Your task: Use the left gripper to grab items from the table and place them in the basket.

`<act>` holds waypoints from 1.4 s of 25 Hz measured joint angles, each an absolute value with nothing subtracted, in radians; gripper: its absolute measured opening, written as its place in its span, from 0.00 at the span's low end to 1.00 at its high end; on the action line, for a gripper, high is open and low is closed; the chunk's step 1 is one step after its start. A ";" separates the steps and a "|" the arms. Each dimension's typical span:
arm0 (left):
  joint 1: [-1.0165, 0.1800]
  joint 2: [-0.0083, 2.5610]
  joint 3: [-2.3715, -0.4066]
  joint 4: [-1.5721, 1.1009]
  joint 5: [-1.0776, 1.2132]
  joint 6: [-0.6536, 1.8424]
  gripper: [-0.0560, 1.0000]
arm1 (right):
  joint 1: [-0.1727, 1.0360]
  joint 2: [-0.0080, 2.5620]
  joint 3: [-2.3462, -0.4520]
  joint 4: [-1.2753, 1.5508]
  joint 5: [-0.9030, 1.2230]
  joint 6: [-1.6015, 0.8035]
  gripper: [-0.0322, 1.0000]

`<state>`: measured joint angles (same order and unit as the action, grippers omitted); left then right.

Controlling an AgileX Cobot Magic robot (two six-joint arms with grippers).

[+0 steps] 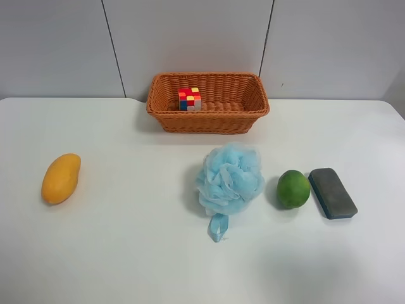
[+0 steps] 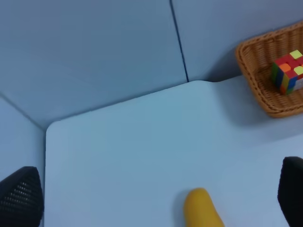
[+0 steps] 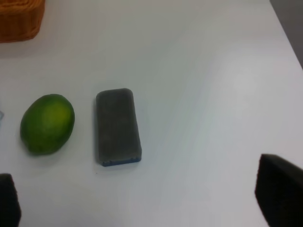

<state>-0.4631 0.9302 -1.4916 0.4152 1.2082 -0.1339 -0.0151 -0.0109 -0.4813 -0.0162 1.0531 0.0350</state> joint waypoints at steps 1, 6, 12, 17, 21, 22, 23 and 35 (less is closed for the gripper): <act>-0.463 0.870 -1.440 0.419 1.208 -0.159 0.99 | -0.015 -0.011 -0.481 -0.016 1.053 0.035 0.99; -0.459 0.599 -1.195 0.421 1.209 -0.292 0.99 | -0.015 -0.011 -0.481 -0.016 1.053 0.035 0.99; -0.255 0.360 -0.969 0.382 1.211 -0.301 0.99 | -0.015 -0.011 -0.481 -0.016 1.053 0.035 0.99; -0.040 0.214 -0.868 0.279 1.211 -0.207 0.99 | -0.015 -0.011 -0.481 -0.016 1.053 0.035 0.99; 0.063 0.116 -0.769 0.185 1.210 -0.186 0.99 | -0.015 -0.011 -0.481 -0.016 1.053 0.035 0.99; 0.080 0.094 -0.735 0.166 1.210 -0.186 0.99 | -0.015 -0.011 -0.481 -0.016 1.053 0.035 0.99; 0.093 0.068 -0.706 0.154 1.208 -0.185 0.99 | -0.015 -0.011 -0.481 -0.016 1.053 0.035 0.99; 0.113 -0.003 -0.511 0.072 1.071 -0.156 0.99 | -0.015 -0.011 -0.481 -0.016 1.053 0.035 0.99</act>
<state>0.1126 -0.0026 -0.5113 0.0724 1.0710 -0.1555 -0.0151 -0.0109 -0.4813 -0.0162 1.0531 0.0350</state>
